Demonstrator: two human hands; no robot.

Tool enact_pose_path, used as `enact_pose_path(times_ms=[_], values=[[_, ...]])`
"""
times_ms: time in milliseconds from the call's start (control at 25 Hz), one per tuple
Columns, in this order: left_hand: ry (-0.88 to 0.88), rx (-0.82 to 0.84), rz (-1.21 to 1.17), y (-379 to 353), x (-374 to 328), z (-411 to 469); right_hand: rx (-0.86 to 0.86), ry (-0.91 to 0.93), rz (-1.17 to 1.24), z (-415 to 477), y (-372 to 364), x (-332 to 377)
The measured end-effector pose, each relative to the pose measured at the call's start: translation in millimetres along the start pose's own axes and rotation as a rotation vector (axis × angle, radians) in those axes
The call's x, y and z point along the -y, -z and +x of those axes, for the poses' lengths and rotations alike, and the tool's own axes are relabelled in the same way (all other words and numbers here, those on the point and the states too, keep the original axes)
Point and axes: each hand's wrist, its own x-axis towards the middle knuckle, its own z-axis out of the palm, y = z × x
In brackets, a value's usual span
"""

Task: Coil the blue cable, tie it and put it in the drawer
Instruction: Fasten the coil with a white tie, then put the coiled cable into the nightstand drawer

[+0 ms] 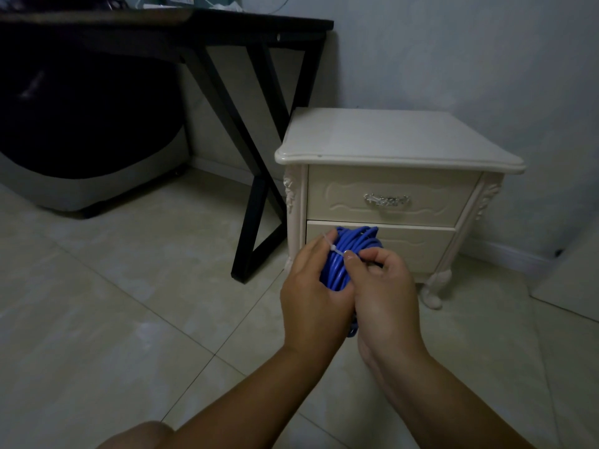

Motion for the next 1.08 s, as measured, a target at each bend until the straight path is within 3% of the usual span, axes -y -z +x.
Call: enact_pose_path(times_ms=[360,520,640,720,800,920,1080], values=[[0.021,0.068,0.025,0,-5,3,-0.013,0.037,0.007,6,2,-1],[0.277,0.292,-0.042,11,-8,17,0.024,0.043,-0.062,13,4,4],[0.605,0.261,-0.313,20,2,31,0.194,0.035,-0.263,41,7,8],[0.759,0.158,-0.449,24,15,39,0.124,0.119,-0.393,77,17,8],[0.803,0.1,-0.562,27,24,49,-0.005,0.225,-0.685,126,32,-2],[0.813,0.079,-0.699,26,29,63,0.147,0.286,-1.192,197,44,-25],[0.797,0.07,-0.799,21,29,73,0.163,0.403,-1.427,256,35,-27]])
